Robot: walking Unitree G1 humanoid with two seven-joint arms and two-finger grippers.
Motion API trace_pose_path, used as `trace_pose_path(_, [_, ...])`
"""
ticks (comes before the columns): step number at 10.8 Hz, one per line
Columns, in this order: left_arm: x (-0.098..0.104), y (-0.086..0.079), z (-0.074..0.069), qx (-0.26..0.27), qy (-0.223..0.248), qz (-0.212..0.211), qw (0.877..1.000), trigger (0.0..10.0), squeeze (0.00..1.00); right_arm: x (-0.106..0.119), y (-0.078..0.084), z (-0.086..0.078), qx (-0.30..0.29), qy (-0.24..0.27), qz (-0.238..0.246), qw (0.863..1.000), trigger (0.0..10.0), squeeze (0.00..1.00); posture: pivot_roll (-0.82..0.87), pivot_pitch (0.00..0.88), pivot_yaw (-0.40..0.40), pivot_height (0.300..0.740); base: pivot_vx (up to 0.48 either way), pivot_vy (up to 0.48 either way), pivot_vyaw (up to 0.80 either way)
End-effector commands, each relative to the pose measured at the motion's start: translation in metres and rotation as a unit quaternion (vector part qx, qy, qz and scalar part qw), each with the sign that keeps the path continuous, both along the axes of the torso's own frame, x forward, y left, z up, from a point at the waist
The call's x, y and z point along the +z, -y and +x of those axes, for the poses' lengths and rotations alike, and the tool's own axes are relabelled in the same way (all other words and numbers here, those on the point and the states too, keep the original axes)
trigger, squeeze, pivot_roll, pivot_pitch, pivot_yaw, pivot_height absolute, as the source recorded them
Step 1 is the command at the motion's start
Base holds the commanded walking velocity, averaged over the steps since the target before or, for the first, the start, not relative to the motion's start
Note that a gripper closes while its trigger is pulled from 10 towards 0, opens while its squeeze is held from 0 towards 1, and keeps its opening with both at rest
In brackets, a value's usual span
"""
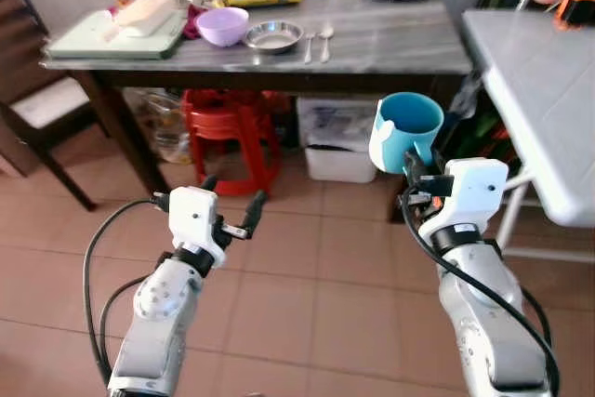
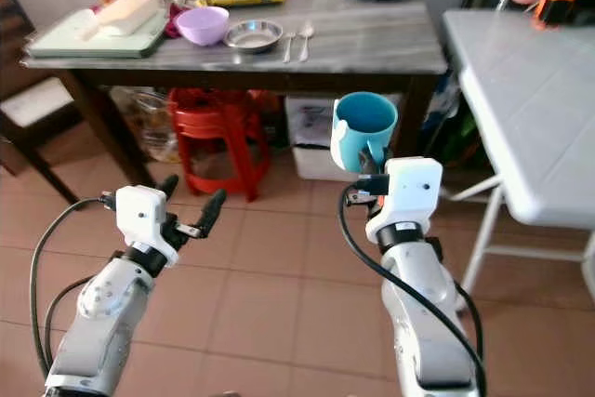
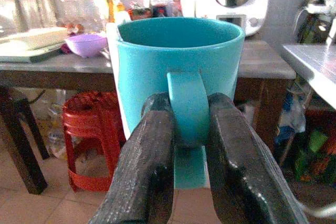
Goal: Setting the table
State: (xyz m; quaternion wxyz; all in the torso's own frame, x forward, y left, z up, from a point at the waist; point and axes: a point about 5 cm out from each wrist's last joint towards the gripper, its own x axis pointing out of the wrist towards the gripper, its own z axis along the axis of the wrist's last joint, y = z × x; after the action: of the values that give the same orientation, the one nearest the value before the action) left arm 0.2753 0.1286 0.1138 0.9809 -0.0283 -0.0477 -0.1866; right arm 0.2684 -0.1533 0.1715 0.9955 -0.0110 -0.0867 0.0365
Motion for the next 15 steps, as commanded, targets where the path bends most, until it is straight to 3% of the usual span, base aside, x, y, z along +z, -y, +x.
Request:
trace_pose_path(1, [-0.0006, -0.0023, -0.0012, 0.003, 0.0, 0.01, 1.0, 10.0, 0.0, 0.0053, 0.0006, -0.0007, -0.003, 0.013, 0.004, 1.0, 10.0, 0.0, 0.0, 0.088, 0.079, 0.74, 0.0, 0.0, 0.0])
trace_pose_path(15, [0.0091, -0.0039, 0.0001, 0.005, 0.028, 0.004, 1.0, 10.0, 0.0, 0.0063, -0.0019, -0.0021, 0.01, 0.02, -0.021, 1.0, 10.0, 0.0, -0.01, 0.094, 0.075, 0.74, 0.0, 0.0, 0.0])
